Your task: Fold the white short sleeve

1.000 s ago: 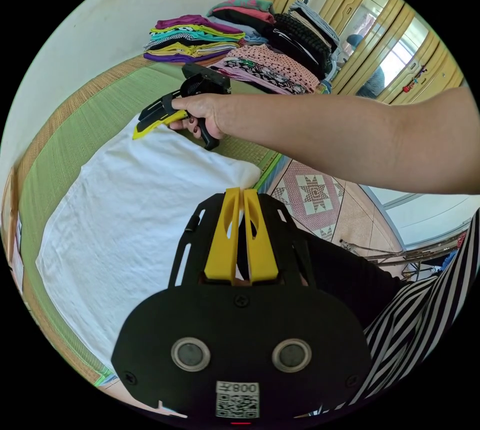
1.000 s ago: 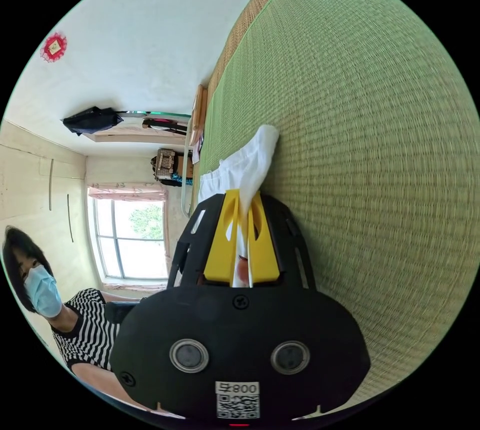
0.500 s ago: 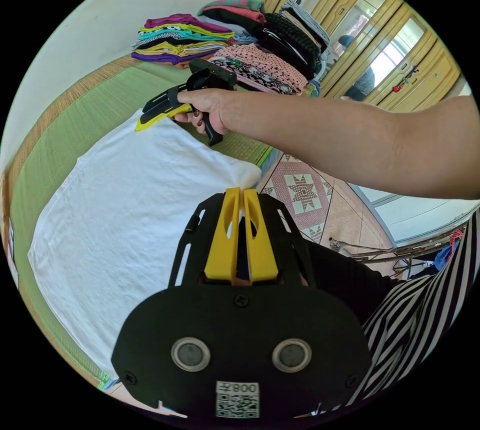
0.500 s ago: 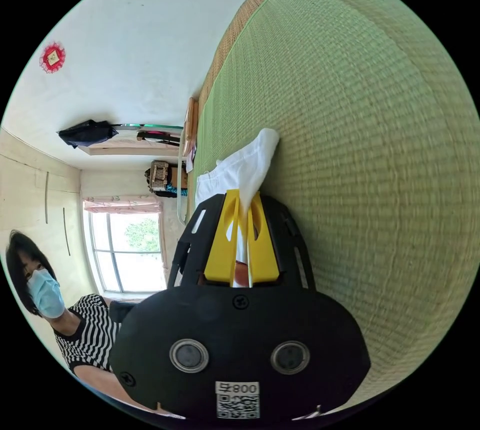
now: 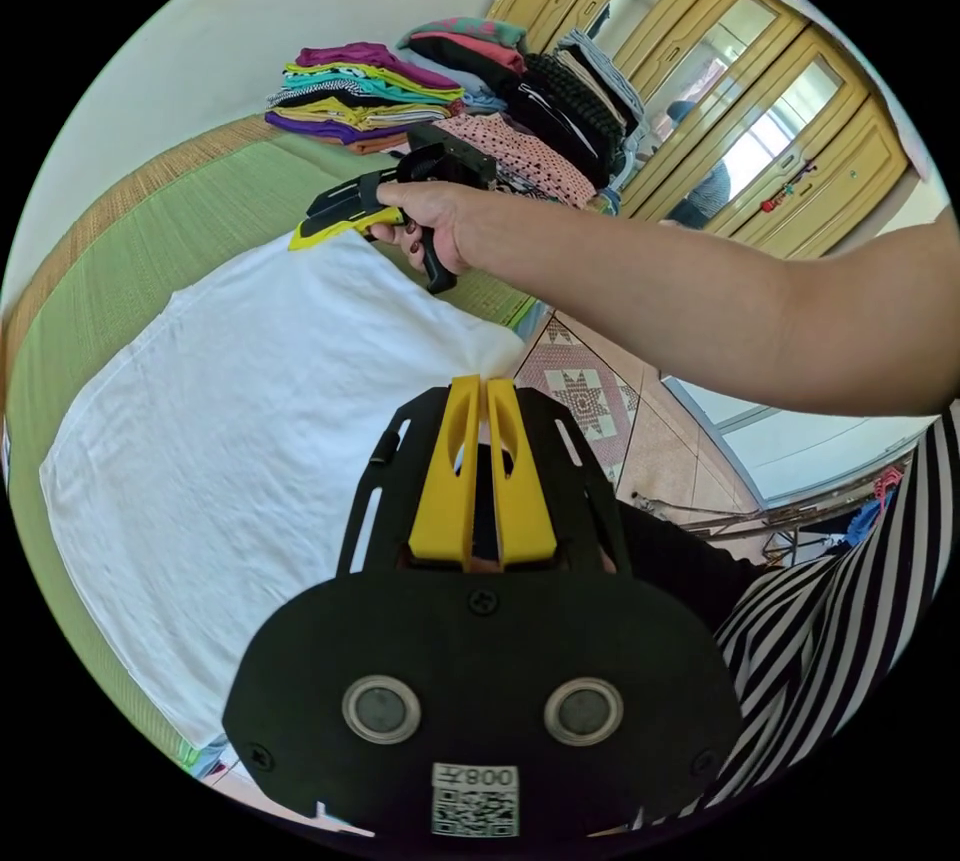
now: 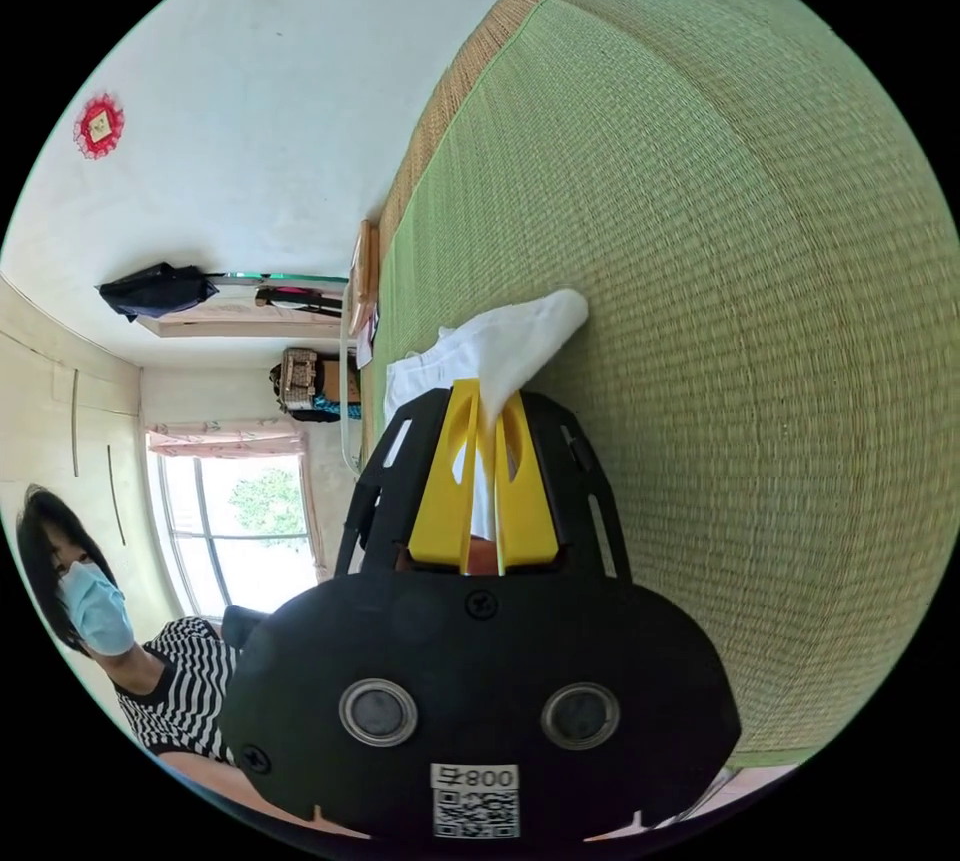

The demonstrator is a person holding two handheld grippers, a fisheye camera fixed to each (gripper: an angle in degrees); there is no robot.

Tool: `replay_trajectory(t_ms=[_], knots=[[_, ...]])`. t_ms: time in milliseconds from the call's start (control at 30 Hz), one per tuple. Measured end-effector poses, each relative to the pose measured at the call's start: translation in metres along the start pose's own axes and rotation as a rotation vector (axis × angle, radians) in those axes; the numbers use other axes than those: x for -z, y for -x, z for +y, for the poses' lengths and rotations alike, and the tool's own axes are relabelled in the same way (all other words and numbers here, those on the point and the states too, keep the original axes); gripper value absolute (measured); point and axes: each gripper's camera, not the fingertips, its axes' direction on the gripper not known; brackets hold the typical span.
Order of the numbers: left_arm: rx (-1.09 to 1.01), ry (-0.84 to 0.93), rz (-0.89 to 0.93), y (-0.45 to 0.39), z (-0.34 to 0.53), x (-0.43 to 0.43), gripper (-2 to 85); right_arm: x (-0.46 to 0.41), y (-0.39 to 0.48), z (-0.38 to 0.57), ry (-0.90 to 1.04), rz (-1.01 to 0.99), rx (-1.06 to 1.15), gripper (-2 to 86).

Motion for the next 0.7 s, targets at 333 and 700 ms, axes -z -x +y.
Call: replay_trajectory(t_ms=[333, 700], knots=[[0.068, -0.122, 0.056, 0.011, 0.074, -0.044, 0.9, 0.026, 0.074, -0.023, -0.04, 0.035, 0.03, 0.4], [0.252, -0.303, 0.09, 0.048, 0.221, -0.074, 1.0, -0.011, 0.238, -0.055, -0.057, 0.033, 0.195, 0.4]])
